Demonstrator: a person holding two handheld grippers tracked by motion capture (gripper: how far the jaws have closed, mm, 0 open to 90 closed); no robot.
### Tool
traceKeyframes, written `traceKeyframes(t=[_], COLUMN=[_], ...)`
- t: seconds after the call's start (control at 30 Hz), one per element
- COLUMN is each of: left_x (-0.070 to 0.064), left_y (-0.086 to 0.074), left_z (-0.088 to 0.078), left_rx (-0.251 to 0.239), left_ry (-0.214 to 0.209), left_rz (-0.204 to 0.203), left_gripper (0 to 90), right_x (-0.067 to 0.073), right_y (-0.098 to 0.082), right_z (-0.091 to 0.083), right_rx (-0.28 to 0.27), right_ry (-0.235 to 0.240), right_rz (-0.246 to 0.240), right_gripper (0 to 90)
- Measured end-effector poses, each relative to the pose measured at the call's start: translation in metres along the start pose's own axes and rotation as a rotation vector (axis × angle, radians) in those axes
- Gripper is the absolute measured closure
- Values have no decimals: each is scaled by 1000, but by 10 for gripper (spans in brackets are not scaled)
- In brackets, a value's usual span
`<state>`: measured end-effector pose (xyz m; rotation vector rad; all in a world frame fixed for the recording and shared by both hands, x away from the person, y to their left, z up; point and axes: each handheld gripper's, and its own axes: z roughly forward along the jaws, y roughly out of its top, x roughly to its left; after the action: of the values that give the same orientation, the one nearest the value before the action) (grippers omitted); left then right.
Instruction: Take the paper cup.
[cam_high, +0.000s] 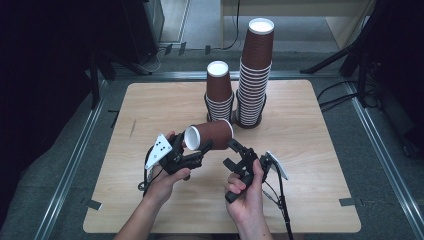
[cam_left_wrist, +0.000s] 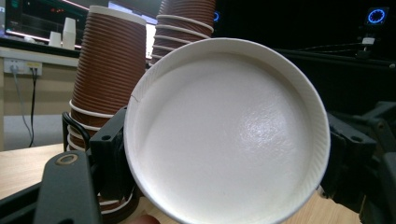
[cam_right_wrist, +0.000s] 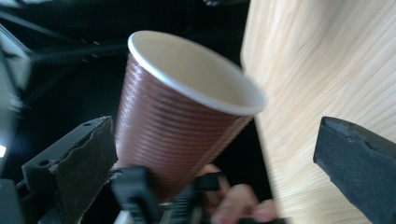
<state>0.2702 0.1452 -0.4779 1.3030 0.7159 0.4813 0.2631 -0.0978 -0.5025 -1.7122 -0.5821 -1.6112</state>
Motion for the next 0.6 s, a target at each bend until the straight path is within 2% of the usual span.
traceKeyframes(t=[0.03, 0.13, 0.23, 0.33, 0.6], left_x=[0, -2, -3, -5, -7], left_y=[-1, -2, -4, -4, -6], left_z=[0, 1, 2, 2, 3], left_rx=[1, 7, 8, 15, 29], left_ry=[0, -6, -8, -11, -17], left_rz=[0, 5, 6, 18, 34], left_gripper=[211, 211, 211, 211, 211], right_x=[0, 2, 2, 0, 2], right_y=[-1, -5, -9, -9, -8], right_z=[0, 2, 8, 13, 24], right_rx=[6, 10, 13, 2, -28], right_ry=[20, 30, 7, 29, 30], right_rz=[37, 112, 155, 197, 210], right_gripper=[0, 0, 0, 0, 0])
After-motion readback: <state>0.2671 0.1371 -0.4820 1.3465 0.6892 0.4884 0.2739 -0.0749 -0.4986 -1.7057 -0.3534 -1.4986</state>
